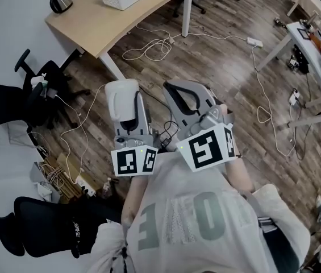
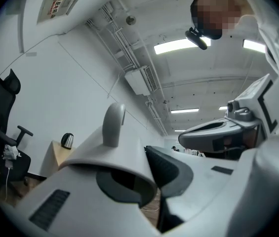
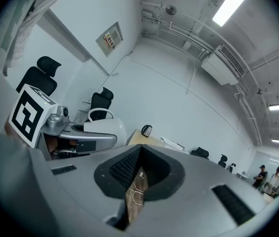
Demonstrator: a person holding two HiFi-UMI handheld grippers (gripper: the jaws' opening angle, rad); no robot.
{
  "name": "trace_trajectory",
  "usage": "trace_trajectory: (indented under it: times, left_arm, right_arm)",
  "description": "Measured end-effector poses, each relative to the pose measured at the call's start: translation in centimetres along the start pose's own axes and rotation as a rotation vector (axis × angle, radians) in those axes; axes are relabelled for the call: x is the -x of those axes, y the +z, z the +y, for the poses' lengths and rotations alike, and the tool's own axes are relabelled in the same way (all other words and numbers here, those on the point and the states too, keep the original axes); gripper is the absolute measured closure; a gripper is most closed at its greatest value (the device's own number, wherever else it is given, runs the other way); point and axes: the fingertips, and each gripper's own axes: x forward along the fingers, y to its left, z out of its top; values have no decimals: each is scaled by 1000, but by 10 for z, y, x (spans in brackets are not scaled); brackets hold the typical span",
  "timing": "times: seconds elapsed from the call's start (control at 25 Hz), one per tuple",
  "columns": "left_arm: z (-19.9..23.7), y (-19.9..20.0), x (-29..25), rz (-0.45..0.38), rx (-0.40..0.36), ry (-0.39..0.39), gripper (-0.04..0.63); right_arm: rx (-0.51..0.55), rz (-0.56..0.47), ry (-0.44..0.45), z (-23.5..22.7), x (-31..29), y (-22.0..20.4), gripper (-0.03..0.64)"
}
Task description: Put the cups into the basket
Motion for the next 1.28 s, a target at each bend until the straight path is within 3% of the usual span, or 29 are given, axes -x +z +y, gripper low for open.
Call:
trace_trajectory:
  times: [0.28, 0.56, 0.92, 1.28]
  left_arm:
    - [-3, -5, -10, 34, -73, -4, 546]
    - [24, -9, -55, 41, -95, -20, 546]
    - [83, -11, -163, -13, -146, -73, 546]
    - [171, 6, -302, -57, -191, -120, 546]
  right_arm:
    - [-54, -16, 26, -10, -21, -16, 620]
    - [-87, 11, 47, -28, -72, -32, 620]
    - [-89, 42, 16, -84, -173, -50, 620]
    - [-72, 33, -13, -167, -319, -32, 620]
